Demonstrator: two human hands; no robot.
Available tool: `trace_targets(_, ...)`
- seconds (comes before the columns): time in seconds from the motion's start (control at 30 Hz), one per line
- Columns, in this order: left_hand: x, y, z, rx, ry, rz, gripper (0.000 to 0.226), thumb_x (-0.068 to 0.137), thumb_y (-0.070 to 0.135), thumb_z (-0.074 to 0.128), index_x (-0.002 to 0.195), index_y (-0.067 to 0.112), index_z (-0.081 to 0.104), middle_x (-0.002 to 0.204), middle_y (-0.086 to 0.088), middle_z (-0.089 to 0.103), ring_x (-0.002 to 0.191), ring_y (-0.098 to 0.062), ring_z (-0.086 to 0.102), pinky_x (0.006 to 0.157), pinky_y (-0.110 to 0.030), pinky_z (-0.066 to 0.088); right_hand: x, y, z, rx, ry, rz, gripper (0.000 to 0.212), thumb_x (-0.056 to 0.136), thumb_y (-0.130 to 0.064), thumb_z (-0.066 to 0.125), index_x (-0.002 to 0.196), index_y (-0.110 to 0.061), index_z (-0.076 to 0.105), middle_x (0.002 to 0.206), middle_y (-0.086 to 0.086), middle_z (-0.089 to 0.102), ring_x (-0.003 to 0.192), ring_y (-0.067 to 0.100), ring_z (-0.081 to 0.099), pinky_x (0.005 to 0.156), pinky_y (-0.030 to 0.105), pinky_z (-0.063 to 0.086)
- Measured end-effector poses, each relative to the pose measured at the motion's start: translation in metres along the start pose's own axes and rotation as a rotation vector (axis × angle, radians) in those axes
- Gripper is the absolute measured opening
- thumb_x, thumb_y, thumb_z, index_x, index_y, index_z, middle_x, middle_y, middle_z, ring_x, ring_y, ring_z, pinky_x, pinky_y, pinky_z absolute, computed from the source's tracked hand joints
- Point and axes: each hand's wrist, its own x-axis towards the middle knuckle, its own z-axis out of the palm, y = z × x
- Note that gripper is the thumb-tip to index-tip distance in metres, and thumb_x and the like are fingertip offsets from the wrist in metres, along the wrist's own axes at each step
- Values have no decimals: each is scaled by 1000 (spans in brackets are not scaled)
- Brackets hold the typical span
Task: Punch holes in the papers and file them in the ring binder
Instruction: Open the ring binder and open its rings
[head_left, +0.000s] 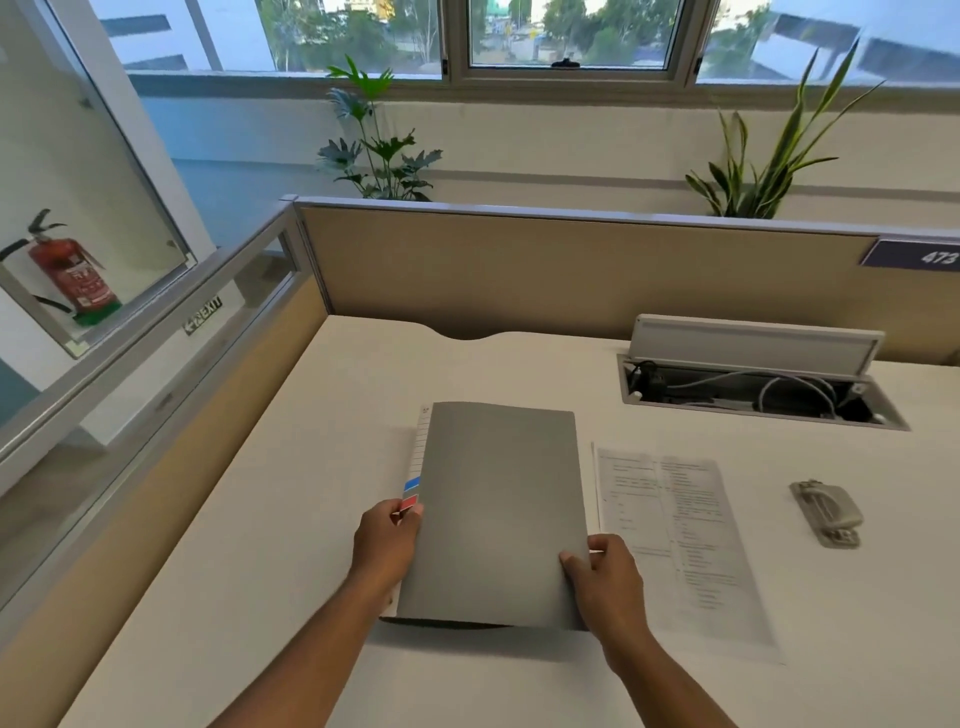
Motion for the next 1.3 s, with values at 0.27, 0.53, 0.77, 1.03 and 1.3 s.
trace_targets(0.27,-13,-2,27,81,9,15,28,105,31,60,115,12,76,103,-5,76,94,-25,69,77,-34,52,2,24,-21,-131,20,22,20,92,-26,69,106,-18,57,100,-1,66,94,18,63,88,41,56)
trace_targets(0.53,-35,2,33,710,70,610,69,90,54,64,150,19,57,157,-9,54,145,-34,50,114,-50,42,6,26,-27,-179,52,-29,21,94,-27,66,112,-18,58,108,0,63,102,19,61,94,36,53)
trace_targets(0.77,-72,-4,53,1242,-328,866,126,59,96,50,163,25,34,177,-8,19,163,-37,18,129,-62,16,4,29,-31,-182,87,-126,23,99,-8,49,112,-17,67,109,1,70,100,20,65,90,36,54)
trace_targets(1.03,-76,-23,53,887,-177,1071,81,78,59,75,147,22,53,153,1,58,149,-24,48,122,-52,36,-1,22,-32,555,103,27,38,104,0,39,133,-8,63,124,7,70,115,25,69,107,45,53)
trace_targets(1.3,-86,-23,30,291,-92,915,81,85,18,74,159,24,42,170,17,31,160,-12,29,131,-36,22,-10,32,-6,-55,-100,-321,31,106,-19,50,120,-40,69,112,-23,74,105,-1,68,96,31,58)
